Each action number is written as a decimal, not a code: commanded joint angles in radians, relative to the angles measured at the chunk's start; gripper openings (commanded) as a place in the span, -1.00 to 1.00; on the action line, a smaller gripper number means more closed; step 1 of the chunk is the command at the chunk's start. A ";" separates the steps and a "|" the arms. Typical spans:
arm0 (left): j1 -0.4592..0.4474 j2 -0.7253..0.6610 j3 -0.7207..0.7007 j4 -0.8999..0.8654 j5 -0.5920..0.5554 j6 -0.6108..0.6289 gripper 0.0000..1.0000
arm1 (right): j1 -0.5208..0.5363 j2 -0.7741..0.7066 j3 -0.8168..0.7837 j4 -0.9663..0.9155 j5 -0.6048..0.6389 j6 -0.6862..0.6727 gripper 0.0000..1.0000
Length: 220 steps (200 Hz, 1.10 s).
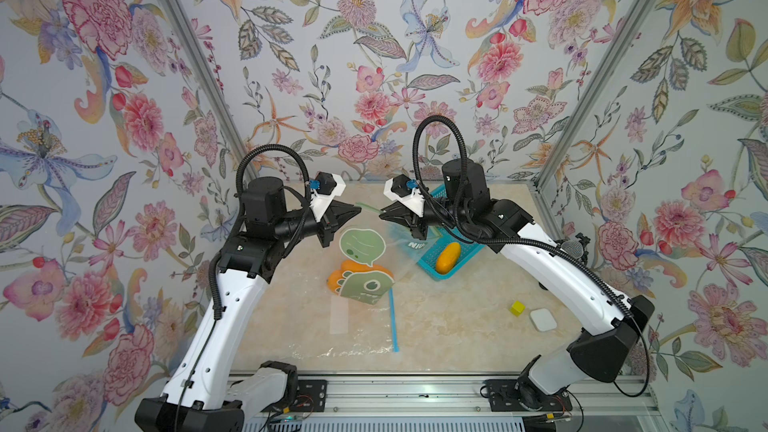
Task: Place the mango in a zip-top bag and seal the zipper
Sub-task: Zip the zipper on the zipper food storage bag.
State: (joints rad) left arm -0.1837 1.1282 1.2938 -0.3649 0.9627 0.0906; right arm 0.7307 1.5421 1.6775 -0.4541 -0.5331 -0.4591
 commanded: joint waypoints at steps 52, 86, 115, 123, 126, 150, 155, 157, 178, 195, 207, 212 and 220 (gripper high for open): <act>0.064 -0.035 -0.004 0.132 -0.266 -0.160 -1.00 | -0.138 -0.153 -0.176 -0.063 0.072 0.006 -1.00; 0.070 -0.025 -0.009 0.145 -0.304 -0.194 -1.00 | -0.180 -0.181 -0.222 -0.062 0.079 0.013 -1.00; 0.070 -0.028 -0.012 0.160 -0.316 -0.207 -1.00 | -0.195 -0.183 -0.233 -0.056 0.060 0.029 -1.00; 0.070 -0.029 -0.015 0.163 -0.323 -0.212 -1.00 | -0.193 -0.177 -0.228 -0.055 0.045 0.035 -1.00; 0.070 -0.031 -0.017 0.164 -0.330 -0.213 -1.00 | -0.192 -0.175 -0.227 -0.056 0.045 0.035 -1.00; 0.072 -0.036 -0.020 0.154 -0.357 -0.203 -1.00 | -0.191 -0.161 -0.223 -0.056 0.049 0.036 -1.00; 0.074 -0.037 -0.015 0.146 -0.367 -0.193 -1.00 | -0.191 -0.159 -0.223 -0.057 0.048 0.037 -1.00; 0.076 -0.038 -0.015 0.143 -0.370 -0.189 -1.00 | -0.191 -0.157 -0.223 -0.057 0.047 0.036 -1.00; 0.098 -0.043 -0.007 0.144 -0.360 -0.188 -1.00 | -0.192 -0.155 -0.229 -0.056 0.039 0.036 -1.00; 0.102 -0.039 -0.009 0.144 -0.355 -0.192 -1.00 | -0.192 -0.154 -0.233 -0.054 0.038 0.039 -1.00; 0.107 -0.039 -0.016 0.146 -0.357 -0.192 -1.00 | -0.192 -0.152 -0.234 -0.055 0.040 0.037 -1.00; 0.110 -0.039 -0.018 0.150 -0.358 -0.195 -1.00 | -0.192 -0.151 -0.235 -0.057 0.042 0.036 -1.00; 0.114 -0.040 -0.024 0.159 -0.354 -0.199 -1.00 | -0.194 -0.151 -0.237 -0.055 0.044 0.037 -1.00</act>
State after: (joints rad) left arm -0.1143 1.1160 1.2762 -0.2745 0.6975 -0.0944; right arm 0.5602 1.3861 1.4620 -0.4519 -0.5152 -0.4290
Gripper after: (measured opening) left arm 0.041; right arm 0.079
